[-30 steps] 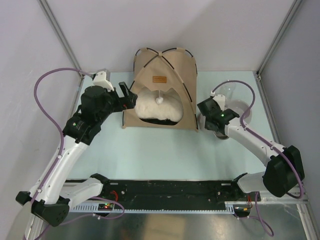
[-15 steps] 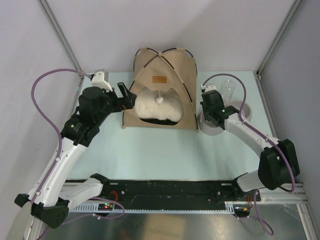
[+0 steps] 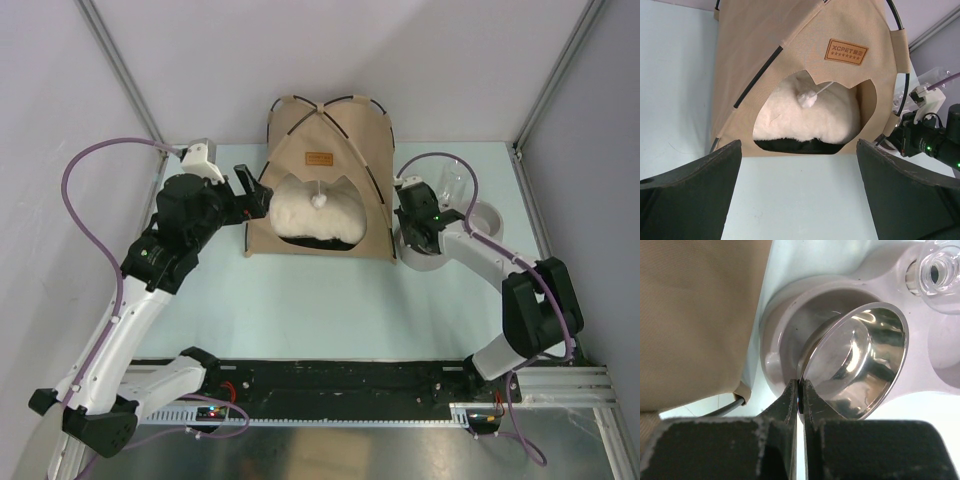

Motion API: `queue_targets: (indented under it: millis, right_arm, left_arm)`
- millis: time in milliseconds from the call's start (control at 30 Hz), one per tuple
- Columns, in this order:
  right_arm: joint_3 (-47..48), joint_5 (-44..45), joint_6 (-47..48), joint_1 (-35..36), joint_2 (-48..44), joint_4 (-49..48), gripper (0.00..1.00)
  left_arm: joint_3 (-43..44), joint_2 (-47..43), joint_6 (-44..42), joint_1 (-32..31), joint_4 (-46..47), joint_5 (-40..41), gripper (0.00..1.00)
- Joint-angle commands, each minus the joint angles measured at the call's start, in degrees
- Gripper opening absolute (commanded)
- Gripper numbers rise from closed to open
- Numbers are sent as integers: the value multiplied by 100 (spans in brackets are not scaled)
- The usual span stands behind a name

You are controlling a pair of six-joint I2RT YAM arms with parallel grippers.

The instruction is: Set up the pet tent

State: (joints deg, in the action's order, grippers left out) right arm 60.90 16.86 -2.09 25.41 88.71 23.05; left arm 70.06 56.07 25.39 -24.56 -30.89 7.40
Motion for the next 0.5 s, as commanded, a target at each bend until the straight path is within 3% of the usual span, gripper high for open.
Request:
queue_targets:
  millis: [0,200,467]
  right_arm:
    - [240,174,-35,-58,171,-190,0]
    - [265,-8,-122,-142,312,-235,0]
    - [366,-199,-215,-156,508,-276,16]
  left_arm:
    - [-23,-62,-113,30,112,72,100]
    - [-28,-45,-105,33,118,62,100]
    - [-60,-67,-106,30,110,78,100]
